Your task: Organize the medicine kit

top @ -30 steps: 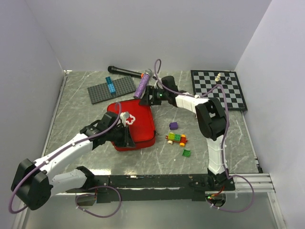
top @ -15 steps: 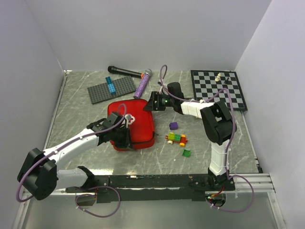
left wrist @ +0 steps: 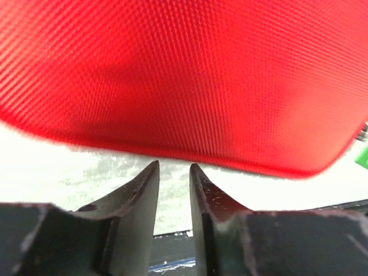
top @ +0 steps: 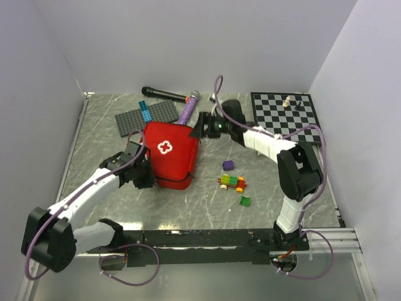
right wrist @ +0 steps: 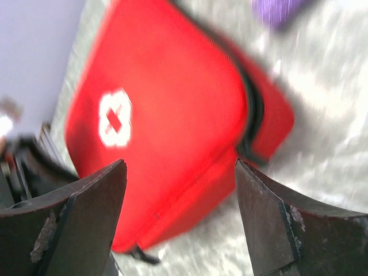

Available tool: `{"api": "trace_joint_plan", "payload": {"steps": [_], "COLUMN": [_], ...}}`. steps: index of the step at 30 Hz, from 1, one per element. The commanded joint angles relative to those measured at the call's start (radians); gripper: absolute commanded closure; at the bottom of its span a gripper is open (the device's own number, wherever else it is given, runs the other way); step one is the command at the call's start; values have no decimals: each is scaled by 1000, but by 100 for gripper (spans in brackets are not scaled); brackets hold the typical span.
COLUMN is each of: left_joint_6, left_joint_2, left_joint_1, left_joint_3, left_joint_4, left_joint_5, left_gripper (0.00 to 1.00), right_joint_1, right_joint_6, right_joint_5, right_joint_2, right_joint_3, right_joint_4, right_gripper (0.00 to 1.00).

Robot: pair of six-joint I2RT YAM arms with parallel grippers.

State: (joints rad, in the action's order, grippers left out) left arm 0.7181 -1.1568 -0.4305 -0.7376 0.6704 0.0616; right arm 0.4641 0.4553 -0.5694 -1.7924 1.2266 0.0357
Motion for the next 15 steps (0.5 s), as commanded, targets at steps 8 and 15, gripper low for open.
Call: {"api": "trace_joint_plan", "payload": {"steps": [8, 15], "left_joint_6": [142, 178], "left_joint_2": [146, 72], "left_joint_1": [-1, -1], "left_joint_3": [41, 64], "left_joint_4": [49, 3], "left_joint_5": [6, -12], "left_gripper": [62, 62], "right_joint_1": [-4, 7], "right_joint_6": [-29, -38], "right_joint_5": [-13, -49], "right_joint_2": [-327, -351], "right_joint_3": [513, 439], "right_joint_4": [-143, -125], "right_gripper": [18, 17]}}
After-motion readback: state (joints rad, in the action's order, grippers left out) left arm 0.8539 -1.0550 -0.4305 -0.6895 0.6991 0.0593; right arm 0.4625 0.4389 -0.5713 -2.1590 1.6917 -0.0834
